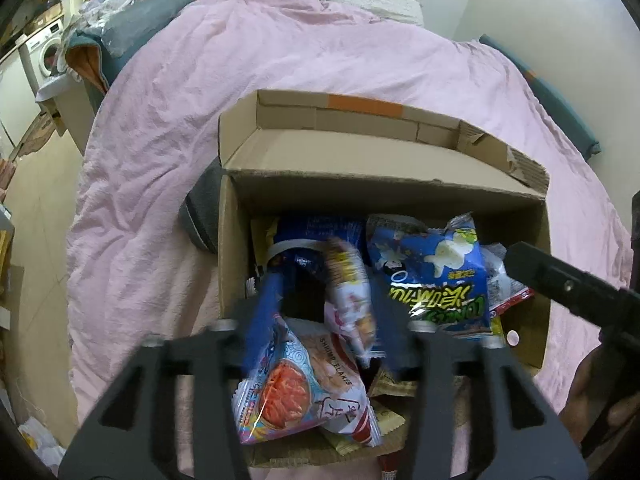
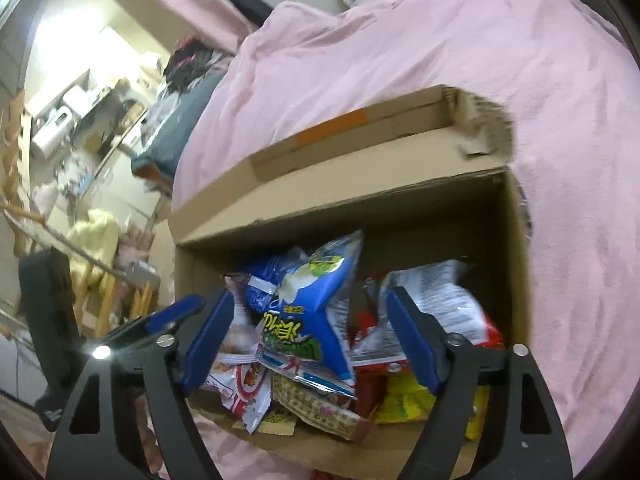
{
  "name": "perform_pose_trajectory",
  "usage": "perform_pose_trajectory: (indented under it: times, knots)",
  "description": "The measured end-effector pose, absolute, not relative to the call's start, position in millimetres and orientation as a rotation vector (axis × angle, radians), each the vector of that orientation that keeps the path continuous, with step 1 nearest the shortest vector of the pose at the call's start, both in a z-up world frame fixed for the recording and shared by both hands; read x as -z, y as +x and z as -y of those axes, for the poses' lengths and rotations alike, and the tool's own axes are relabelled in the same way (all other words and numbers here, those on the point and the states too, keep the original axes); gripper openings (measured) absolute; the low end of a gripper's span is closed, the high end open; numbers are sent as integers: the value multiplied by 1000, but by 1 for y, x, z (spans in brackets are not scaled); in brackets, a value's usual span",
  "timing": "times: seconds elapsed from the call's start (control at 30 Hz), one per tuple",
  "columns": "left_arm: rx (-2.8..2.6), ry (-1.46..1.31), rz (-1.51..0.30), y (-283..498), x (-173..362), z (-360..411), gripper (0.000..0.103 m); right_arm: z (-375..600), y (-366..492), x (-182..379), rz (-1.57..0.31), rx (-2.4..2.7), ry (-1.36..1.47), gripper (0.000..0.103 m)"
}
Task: Organize snacks
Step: 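Lower both items into the box and open both tools to release them, then move both tools back over the two bars on the sheet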
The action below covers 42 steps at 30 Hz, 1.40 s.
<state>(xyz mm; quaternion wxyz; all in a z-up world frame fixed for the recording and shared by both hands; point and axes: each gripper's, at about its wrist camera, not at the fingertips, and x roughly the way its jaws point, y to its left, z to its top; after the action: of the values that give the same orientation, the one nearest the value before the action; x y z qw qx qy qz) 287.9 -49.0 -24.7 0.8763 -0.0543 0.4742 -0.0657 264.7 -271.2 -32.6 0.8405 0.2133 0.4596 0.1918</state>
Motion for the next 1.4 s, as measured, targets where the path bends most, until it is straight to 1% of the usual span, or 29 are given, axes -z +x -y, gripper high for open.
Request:
perform_pose_trajectory:
  times: [0.03,0.07,0.1,0.5,0.73,1.1,1.4]
  knots:
    - [134,-108,-978,286,23,49,66,274,264,33,-975,-406,455,83]
    - [130,-98,-966,285,20,50,74,274,263,34,-982,-405,453,83]
    - [130,-93,-958,284,19,50,77,275,263,35,-987,-402,448,83]
    - [126,-115,-969,276,17,45,77,277,250,28,-982,-376,434,83]
    - [102,-60,-936,258,13,48,77,277,234,24,-981,-367,412,83]
    - [107,-45,-915,230,7,42,77,286,202,28,-1001,-341,438,83]
    - [171,-189,-913,206,-2,29,77,287,166,33,-1021,-324,466,83]
